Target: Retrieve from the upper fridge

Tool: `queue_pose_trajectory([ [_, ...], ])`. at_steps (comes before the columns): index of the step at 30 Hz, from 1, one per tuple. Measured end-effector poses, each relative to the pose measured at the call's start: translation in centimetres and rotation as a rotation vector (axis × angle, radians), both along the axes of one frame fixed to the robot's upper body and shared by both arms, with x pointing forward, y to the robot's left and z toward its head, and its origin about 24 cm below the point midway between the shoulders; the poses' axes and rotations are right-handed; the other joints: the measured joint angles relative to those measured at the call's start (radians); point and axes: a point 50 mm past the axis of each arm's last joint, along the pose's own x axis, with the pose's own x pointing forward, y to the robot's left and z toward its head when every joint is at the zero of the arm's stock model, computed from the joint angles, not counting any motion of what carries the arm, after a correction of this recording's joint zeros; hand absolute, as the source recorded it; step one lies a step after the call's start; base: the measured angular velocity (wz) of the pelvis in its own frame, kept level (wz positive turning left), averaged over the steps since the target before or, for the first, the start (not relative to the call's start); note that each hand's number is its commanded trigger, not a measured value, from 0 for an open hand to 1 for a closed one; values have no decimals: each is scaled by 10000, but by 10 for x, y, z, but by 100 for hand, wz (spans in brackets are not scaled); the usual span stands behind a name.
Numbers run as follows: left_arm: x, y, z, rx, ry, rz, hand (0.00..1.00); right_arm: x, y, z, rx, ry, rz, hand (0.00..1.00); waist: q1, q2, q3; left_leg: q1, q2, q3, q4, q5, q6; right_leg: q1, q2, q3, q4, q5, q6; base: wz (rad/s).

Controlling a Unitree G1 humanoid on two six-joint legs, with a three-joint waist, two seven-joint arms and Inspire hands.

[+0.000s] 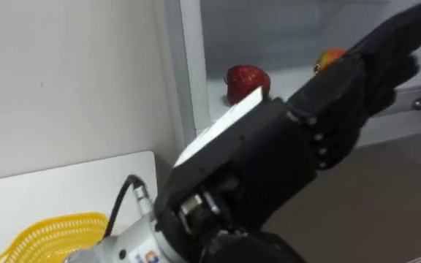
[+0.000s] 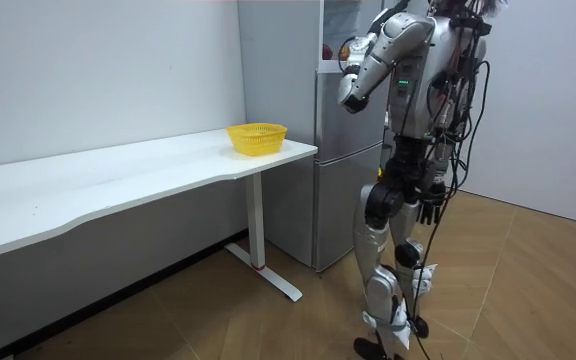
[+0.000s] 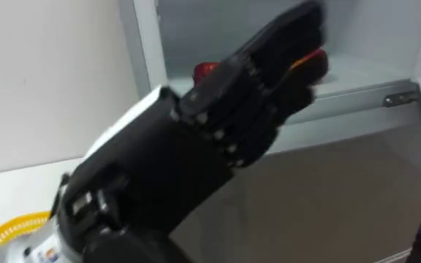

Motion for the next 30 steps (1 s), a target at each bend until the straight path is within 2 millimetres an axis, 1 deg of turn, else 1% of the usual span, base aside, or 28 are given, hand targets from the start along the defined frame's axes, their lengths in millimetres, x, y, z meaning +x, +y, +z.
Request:
queue_pose_trajectory([
  [1, -1, -3, 2, 3, -65, -166, 0, 2, 0, 0, -7, -62, -8, 0, -90, 1, -1, 16, 10, 86, 0, 0, 0, -2, 5, 53, -1, 0, 0, -18],
  [3, -7, -11, 7, -94, -177, -828, 0, 7, 0, 1, -12, -179, -20, 0, -247, 40, 2, 164, 61, 357, -45, -1, -1, 17, 69, 390, -14, 26, -28, -37],
  [4, -7, -12, 7, -111, -160, -925, 0, 7, 0, 1, -21, -175, -88, 0, -289, 57, -8, 179, 74, 407, -53, -2, -2, 27, 88, 458, -27, 36, -34, -34],
  [5, -8, -13, 8, -189, -47, -1053, 0, 7, -1, 1, -13, -227, -301, 0, -473, 73, -8, 173, 83, 423, -46, -2, -2, -14, 98, 514, -36, 43, -42, -14],
  [6, -9, -15, 9, -238, -44, -1206, 0, 9, -1, 1, -28, -266, -447, 0, -657, 111, -3, 117, 94, 482, -46, -2, -2, -87, 104, 524, -33, 44, -44, -7],
  [8, -10, -19, 12, -314, -63, -1463, 0, 8, -3, 2, -103, -246, -695, 0, -834, 202, -7, 51, 108, 699, -46, -2, -2, -208, 109, 597, -32, 46, -48, -10],
  [9, -10, -20, 13, -336, -83, -1532, 0, 7, -4, 2, -126, -235, -808, 0, -896, 242, -28, 21, 110, 721, -46, -2, -2, -247, 112, 629, -29, 46, -48, -18],
  [11, -9, -25, 20, -254, -345, -1671, 0, 3, -7, 2, -112, -214, -1229, 0, -1123, 350, -31, 25, 130, 916, -47, -2, -2, -267, 128, 806, -5, 54, -52, -23],
  [12, -9, -26, 22, -208, -423, -1720, 0, 1, -8, 2, -100, -200, -1369, 0, -1213, 371, -32, 34, 133, 920, -47, -2, -3, -265, 132, 820, -3, 58, -53, -18],
  [14, -10, -32, 27, -184, -529, -1915, 0, -8, -9, 2, -60, -67, -1693, 0, -1475, 420, -35, 115, 138, 974, -65, -4, -5, -255, 167, 1065, -1, 62, -54, -21],
  [15, -10, -34, 29, -204, -565, -1971, 0, -10, -9, 1, -35, -35, -1786, 0, -1541, 422, -35, 128, 142, 974, -70, -5, -6, -256, 172, 1090, -3, 62, -54, -27],
  [17, -10, -42, 33, -42, -688, -2164, 0, -17, -11, 2, 17, 96, -2125, 0, -1743, 450, -41, 198, 220, 1015, -150, -5, -7, -258, 213, 1326, -3, 63, -56, -26],
  [18, -9, -43, 33, -32, -675, -2162, 0, -18, -11, 2, -1, 114, -2213, 0, -1791, 463, -34, 242, 228, 1047, -183, -7, -9, -257, 241, 1376, -2, 66, -60, -31],
  [19, -7, -45, 34, -25, -619, -2135, 0, -19, -12, 2, -18, 131, -2320, 0, -1897, 473, -30, 316, 257, 1200, -228, -7, -10, -259, 277, 1516, -2, 68, -63, -30],
  [23, -6, -45, 34, -95, -488, -2009, 0, -19, -13, 2, -48, 50, -2558, 0, -2324, 529, -43, 346, 296, 1269, -218, -7, -10, -356, 303, 1683, -5, 77, -78, -17],
  [24, -6, -45, 34, -108, -471, -1999, 0, -19, -14, 2, -44, 36, -2592, 0, -2362, 535, -43, 345, 306, 1273, -218, -7, -11, -365, 297, 1701, -3, 81, -84, -12],
  [26, -6, -46, 34, -116, -392, -1967, 0, -18, -14, 3, -24, -13, -2710, 0, -2422, 548, -40, 355, 344, 1472, -217, -14, -22, -381, 329, 1904, -2, 103, -116, -17],
  [29, -5, -48, 33, -164, -248, -1959, 0, -16, -15, 3, -32, -66, -2747, 0, -2667, 553, -36, 392, 356, 1485, -210, -26, -41, -353, 331, 1912, -2, 105, -117, -3],
  [30, -6, -49, 33, -172, -182, -1948, 0, -15, -15, 3, -33, -47, -2730, 0, -2673, 559, -29, 432, 357, 1486, -212, -26, -42, -347, 335, 1931, -4, 105, -117, -3],
])
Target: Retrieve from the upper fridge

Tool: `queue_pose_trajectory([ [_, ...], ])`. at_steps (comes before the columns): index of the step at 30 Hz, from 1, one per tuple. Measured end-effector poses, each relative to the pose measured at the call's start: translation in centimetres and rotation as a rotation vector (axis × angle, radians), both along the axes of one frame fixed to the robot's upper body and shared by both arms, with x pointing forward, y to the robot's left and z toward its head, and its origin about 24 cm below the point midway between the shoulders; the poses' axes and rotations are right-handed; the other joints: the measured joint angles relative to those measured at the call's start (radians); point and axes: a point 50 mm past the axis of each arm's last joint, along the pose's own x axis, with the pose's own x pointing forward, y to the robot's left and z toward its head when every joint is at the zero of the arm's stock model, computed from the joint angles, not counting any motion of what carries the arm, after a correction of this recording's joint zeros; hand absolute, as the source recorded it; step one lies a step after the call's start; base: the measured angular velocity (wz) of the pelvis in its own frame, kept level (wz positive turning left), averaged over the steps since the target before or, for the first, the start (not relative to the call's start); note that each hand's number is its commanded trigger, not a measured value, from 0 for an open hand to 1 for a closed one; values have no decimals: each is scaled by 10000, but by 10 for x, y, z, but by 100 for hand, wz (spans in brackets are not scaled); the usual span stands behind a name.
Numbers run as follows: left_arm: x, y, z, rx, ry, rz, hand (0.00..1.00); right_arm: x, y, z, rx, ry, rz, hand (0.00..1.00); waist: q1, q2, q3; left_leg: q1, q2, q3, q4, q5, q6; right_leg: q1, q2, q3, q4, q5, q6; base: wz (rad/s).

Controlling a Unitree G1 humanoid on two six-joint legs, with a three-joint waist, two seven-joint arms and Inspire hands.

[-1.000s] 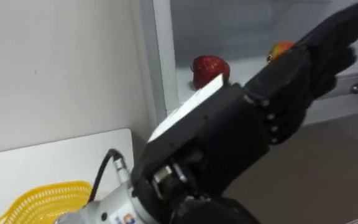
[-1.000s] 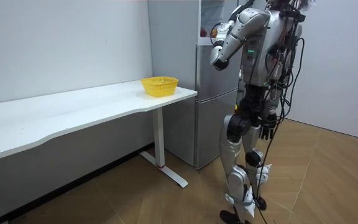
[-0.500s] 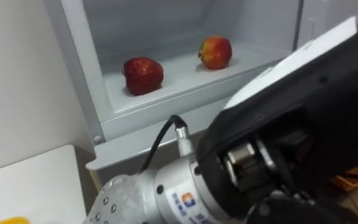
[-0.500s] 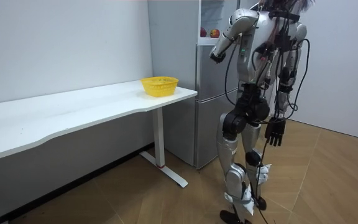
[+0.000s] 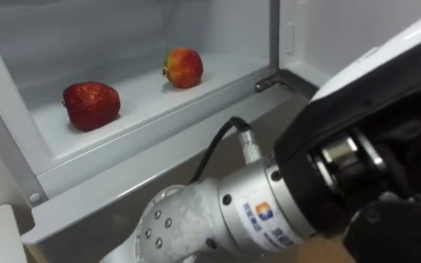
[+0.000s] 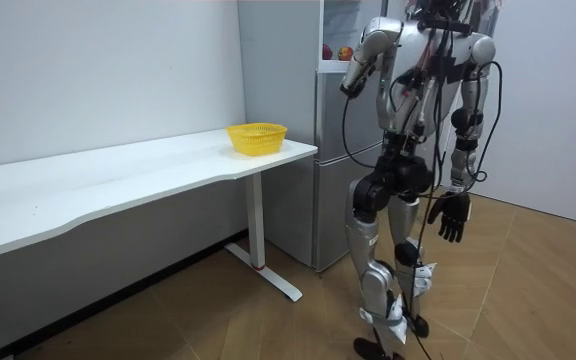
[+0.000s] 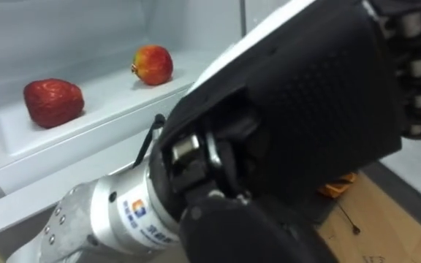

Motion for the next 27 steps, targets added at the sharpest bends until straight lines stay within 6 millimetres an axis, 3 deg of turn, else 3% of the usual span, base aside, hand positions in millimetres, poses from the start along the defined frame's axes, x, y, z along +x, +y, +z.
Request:
queue_pose_trajectory([
  [7, 0, -5, -2, -67, 259, -3, 0, -1, -2, 1, -12, 141, 229, 0, 9, 53, 59, 28, -1, 16, -1, -37, -59, 46, 0, -3, -16, 1, 1, -3],
  [9, 1, -4, -2, -48, 249, 33, 0, 1, -2, 1, -24, 64, 214, 0, 102, 11, 109, 90, 1, -4, -9, -37, -59, 106, -1, -66, -10, 1, 1, -6],
  [12, 3, -2, -4, 150, 146, 259, 0, 4, -1, 1, -6, 12, 457, 0, 582, -35, 170, 104, -4, -7, -25, -37, -59, 89, 2, -69, -9, 2, 3, -7],
  [14, 8, 4, -5, 378, -164, 871, 0, 5, 0, 0, 41, -83, 531, 0, 969, -128, 234, 48, -7, -226, -38, -37, -59, 116, -17, -325, -10, 1, 3, 30],
  [18, 10, 30, -10, 428, -825, 2495, 0, 12, -1, 1, -35, -380, 713, 0, 1891, -236, 273, -224, -81, -687, -13, -35, -57, 43, -4, -829, -6, 1, 2, 38],
  [21, 15, 57, -14, 298, -909, 3942, 0, 14, -2, 2, -105, -475, 978, 0, 2731, -341, 220, -315, -91, -989, -5, -31, -56, 50, -29, -1216, 8, 4, -11, 36],
  [22, 16, 62, -15, 244, -913, 4338, 0, 14, -2, 2, -116, -444, 1082, 0, 2857, -378, 206, -322, -94, -1053, -5, -31, -57, 57, -27, -1282, 12, 4, -11, 41],
  [25, 15, 88, -17, -238, -781, 5847, 0, 13, -1, 1, -172, -446, 1336, 0, 3604, -536, 72, -394, -102, -1328, 21, -30, -58, 92, -47, -1624, -11, 1, -15, 34],
  [27, 16, 103, -17, -760, -708, 6694, 0, 10, 1, 0, -263, -407, 1470, 0, 3985, -688, 24, -398, -122, -1646, 28, -29, -59, 252, -54, -1800, -18, 1, -15, 32],
])
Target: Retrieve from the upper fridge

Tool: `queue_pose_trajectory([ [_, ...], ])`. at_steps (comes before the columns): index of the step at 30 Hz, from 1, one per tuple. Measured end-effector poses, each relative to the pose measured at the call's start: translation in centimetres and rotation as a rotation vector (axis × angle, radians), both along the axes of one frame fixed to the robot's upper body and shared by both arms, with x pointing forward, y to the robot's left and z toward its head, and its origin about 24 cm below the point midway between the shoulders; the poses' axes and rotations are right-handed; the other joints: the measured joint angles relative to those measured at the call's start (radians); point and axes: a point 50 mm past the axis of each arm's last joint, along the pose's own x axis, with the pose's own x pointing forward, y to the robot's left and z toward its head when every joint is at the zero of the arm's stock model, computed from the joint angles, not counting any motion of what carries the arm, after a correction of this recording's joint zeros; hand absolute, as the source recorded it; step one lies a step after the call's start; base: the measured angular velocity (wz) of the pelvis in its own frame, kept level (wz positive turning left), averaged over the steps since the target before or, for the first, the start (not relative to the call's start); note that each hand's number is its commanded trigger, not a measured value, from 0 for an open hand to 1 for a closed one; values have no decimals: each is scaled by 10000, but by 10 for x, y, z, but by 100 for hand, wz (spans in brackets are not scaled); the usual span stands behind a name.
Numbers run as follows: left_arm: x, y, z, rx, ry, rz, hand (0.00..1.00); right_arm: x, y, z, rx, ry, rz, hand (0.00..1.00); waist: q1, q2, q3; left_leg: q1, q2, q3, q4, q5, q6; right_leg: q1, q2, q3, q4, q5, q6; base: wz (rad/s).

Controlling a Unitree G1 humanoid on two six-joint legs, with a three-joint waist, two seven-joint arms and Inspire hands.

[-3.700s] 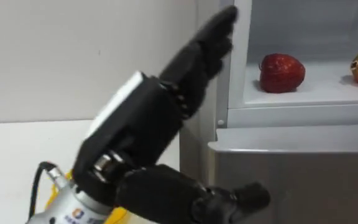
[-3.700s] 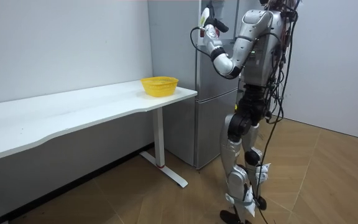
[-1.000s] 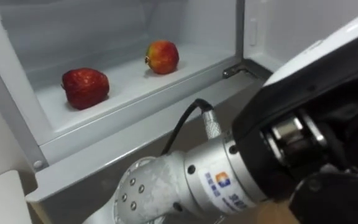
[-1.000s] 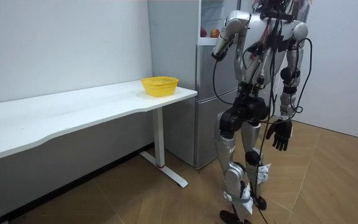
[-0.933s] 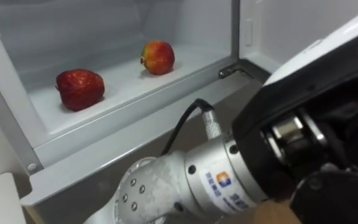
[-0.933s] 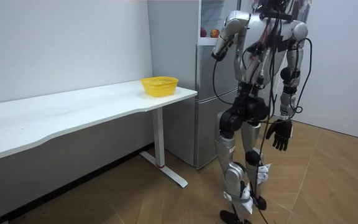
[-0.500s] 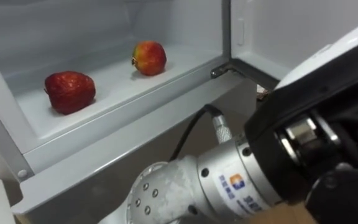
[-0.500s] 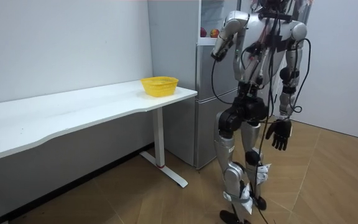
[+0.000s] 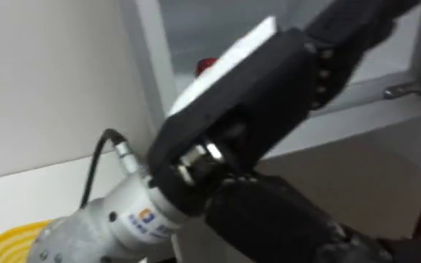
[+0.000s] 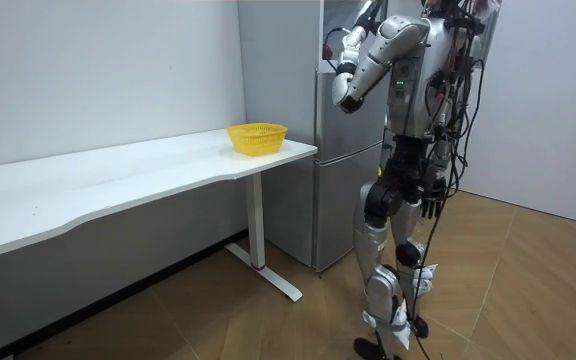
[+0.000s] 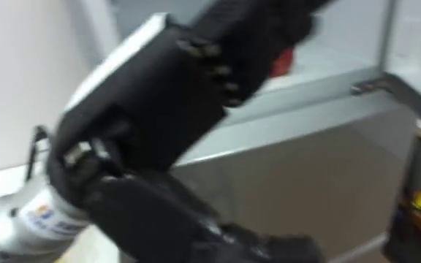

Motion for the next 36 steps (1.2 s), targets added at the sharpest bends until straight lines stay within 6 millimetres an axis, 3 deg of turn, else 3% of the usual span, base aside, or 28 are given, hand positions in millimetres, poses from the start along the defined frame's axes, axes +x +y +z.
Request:
queue_pose_trajectory([
  [1, -1, 10, -2, -288, -50, 741, 0, 0, 3, -1, -10, -83, 75, 0, 246, -66, -77, 28, -1, -80, 0, 3, -5, 37, -1, -66, 3, 0, 0, 20],
  [2, -2, 20, -4, -541, -76, 1418, 0, -2, 6, -2, 15, -102, 65, 0, 466, -141, -97, 74, 1, -175, -2, 9, -15, 138, -4, -168, -4, 0, 0, 23],
  [6, -2, 53, -8, -1398, -133, 3734, 0, -13, 14, -5, 147, -68, 145, 0, 952, -202, -72, 310, -37, -366, 1, 12, -21, 550, -45, -469, -14, -5, 8, 22],
  [12, -20, 105, -12, -2274, -962, 7680, 0, -33, 12, -5, 23, 137, -207, 0, 1594, -110, -129, 136, -151, -620, 169, 17, -10, 446, -159, -653, -73, -54, 27, 9],
  [15, -35, 140, -20, -3156, -958, 10191, 0, -53, 10, -4, -38, 464, -716, 0, 1951, -37, -100, 154, -165, -718, 217, 17, -10, 527, -167, -706, -86, -59, 30, 8],
  [18, -51, 173, -43, -3404, -221, 12819, 0, -66, 7, -2, -201, 582, -1240, 0, 2152, 37, -22, 120, -198, -840, 281, 17, -10, 623, -183, -826, -171, -75, 47, 15],
  [20, -60, 204, -71, -3502, 1057, 14865, 0, -68, 5, -1, -303, 558, -1591, 0, 2170, 116, -8, 74, -211, -917, 312, 16, -9, 589, -194, -891, -178, -120, 49, 11],
  [24, -75, 237, -119, -3874, 3248, 17207, 0, -67, 3, -1, -373, 438, -1702, 0, 2172, 148, -17, 26, -231, -1084, 317, 17, -8, 574, -206, -1000, -167, -132, 41, 8],
  [27, -96, 257, -183, -4121, 6294, 19009, 0, -66, 1, 0, -428, 517, -1840, 0, 2247, 138, -40, -25, -265, -1135, 317, 18, -7, 561, -228, -1039, -158, -142, 54, 4],
  [30, -116, 261, -234, -5177, 9050, 19700, 0, -66, 1, 0, -446, 604, -1864, 0, 2353, 90, -60, -21, -275, -1132, 296, 18, -6, 550, -235, -1005, -150, -140, 56, -3],
  [32, -139, 259, -282, -5242, 11833, 20335, 0, -67, 1, 0, -403, 737, -1909, 0, 2332, 10, -98, -21, -285, -1145, 279, 18, -6, 559, -245, -1022, -165, -147, 66, 0],
  [36, -166, 240, -334, -4910, 15083, 20594, 0, -63, 2, -1, -376, 693, -2122, 0, 2343, -167, -124, -9, -289, -1127, 207, 17, -5, 572, -245, -1000, -194, -148, 69, 0],
])
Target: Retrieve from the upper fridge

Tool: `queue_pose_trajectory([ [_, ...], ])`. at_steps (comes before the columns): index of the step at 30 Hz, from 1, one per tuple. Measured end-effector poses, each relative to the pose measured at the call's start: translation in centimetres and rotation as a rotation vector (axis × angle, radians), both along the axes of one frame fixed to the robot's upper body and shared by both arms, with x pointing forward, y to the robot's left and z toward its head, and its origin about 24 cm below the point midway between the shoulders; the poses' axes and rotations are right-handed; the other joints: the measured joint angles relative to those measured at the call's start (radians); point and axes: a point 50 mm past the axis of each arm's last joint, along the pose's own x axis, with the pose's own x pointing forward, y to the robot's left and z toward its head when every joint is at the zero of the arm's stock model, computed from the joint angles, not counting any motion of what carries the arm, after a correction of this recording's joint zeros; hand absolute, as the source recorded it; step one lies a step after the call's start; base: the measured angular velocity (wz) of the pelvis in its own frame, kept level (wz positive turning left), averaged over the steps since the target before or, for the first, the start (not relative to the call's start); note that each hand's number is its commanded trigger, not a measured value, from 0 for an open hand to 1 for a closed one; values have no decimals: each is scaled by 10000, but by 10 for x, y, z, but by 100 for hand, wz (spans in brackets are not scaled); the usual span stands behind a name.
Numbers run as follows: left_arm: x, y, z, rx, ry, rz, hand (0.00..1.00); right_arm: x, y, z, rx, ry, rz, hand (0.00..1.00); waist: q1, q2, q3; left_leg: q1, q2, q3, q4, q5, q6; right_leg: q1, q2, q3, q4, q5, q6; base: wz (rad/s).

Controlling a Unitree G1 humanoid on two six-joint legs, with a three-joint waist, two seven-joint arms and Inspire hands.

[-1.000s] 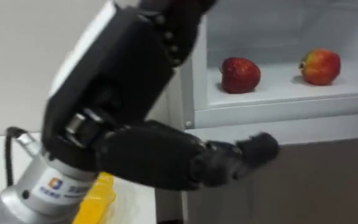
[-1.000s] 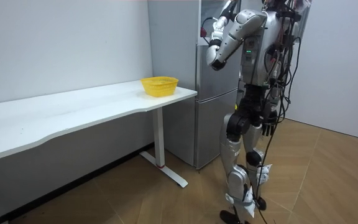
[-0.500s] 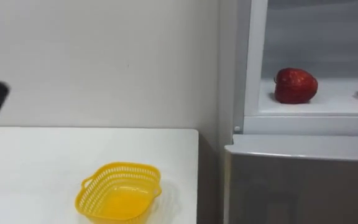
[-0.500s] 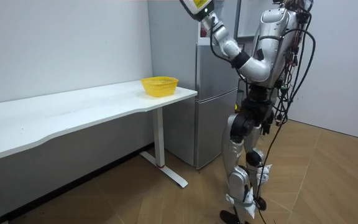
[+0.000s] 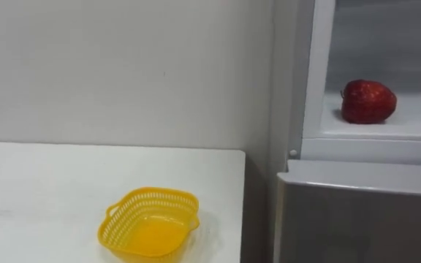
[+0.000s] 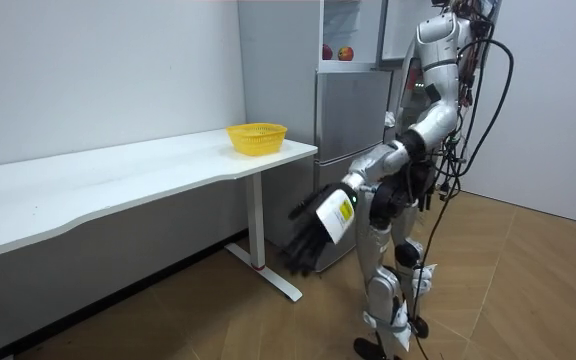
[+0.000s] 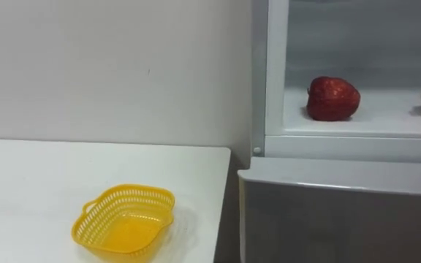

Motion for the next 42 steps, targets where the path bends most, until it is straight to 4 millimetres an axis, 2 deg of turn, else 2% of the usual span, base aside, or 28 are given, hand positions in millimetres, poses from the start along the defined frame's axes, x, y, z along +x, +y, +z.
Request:
queue_pose_trajectory([
  [2, -17, -16, -28, -1080, 1422, -189, 0, 1, 0, 0, -18, 49, 143, 0, -22, -82, 19, 0, -1, 16, -14, -3, 4, 22, -6, -16, 16, 1, 1, 0],
  [5, -37, -36, -52, -2494, 2681, -698, 0, 2, 3, -1, 22, 93, 170, 0, -57, -81, 23, 69, 6, -17, -115, -12, 16, 51, -1, 16, 23, -4, 10, 0],
  [8, -55, -53, -69, -3668, 3753, -1449, 0, 2, 4, -1, 109, 185, 51, 0, -218, -73, 83, 135, 5, 9, -170, -32, 40, 145, -10, -29, 3, -11, 21, 0],
  [12, -66, -75, -82, -5031, 4952, -3373, 0, 7, 10, -3, 323, 206, 378, 0, -529, 3, 93, 139, -7, 8, -124, -34, 45, 138, -20, 2, -2, -22, 35, 0],
  [17, -65, -85, -87, -5959, 5289, -5073, 0, 5, 12, -4, 408, 393, 379, 0, -606, -1, 91, 148, -8, 195, -126, -33, 46, 91, -38, 96, 6, -28, 45, -7],
  [19, -57, -91, -90, -6168, 5588, -6111, 0, 5, 14, -4, 470, 494, 551, 0, -645, -7, 88, 139, -8, 262, -148, -32, 47, 43, -34, 205, 22, -33, 54, -10],
  [21, -53, -100, -93, -6466, 6026, -7119, 0, 7, 18, -6, 553, 597, 679, 0, -880, -40, 90, 112, -9, 310, -190, -30, 50, -14, -35, 241, 28, -37, 61, -6],
  [25, -42, -101, -93, -6351, 6317, -7999, 0, 6, 22, -7, 676, 731, 995, 0, -1100, -133, 82, 132, -18, 375, -189, -29, 50, -22, -44, 290, 35, -43, 71, -5],
  [31, -30, -101, -92, -5705, 6881, -9218, 0, 7, 27, -8, 652, 622, 1093, 0, -1368, -186, 158, 123, -8, 463, -193, -29, 50, -119, -40, 409, 100, -45, 74, -5],
  [33, -27, -101, -92, -5609, 6929, -9417, 0, 13, 27, -8, 415, 336, 1181, 0, -1369, -183, 194, 115, 2, 532, -196, -29, 50, -202, -38, 497, 172, -50, 78, -14],
  [39, -25, -100, -92, -5477, 7087, -9667, 0, 37, 19, -4, -691, -994, 1050, 0, -1450, -201, 186, 68, -12, 826, -195, -21, 65, -463, -40, 828, 341, -61, 99, -14],
  [42, -24, -100, -92, -5382, 7107, -9693, 0, 61, 13, 3, -1495, -2621, 199, 0, -1488, -181, 180, 28, -14, 875, -216, -21, 65, -542, -41, 852, 325, -51, 114, -6],
])
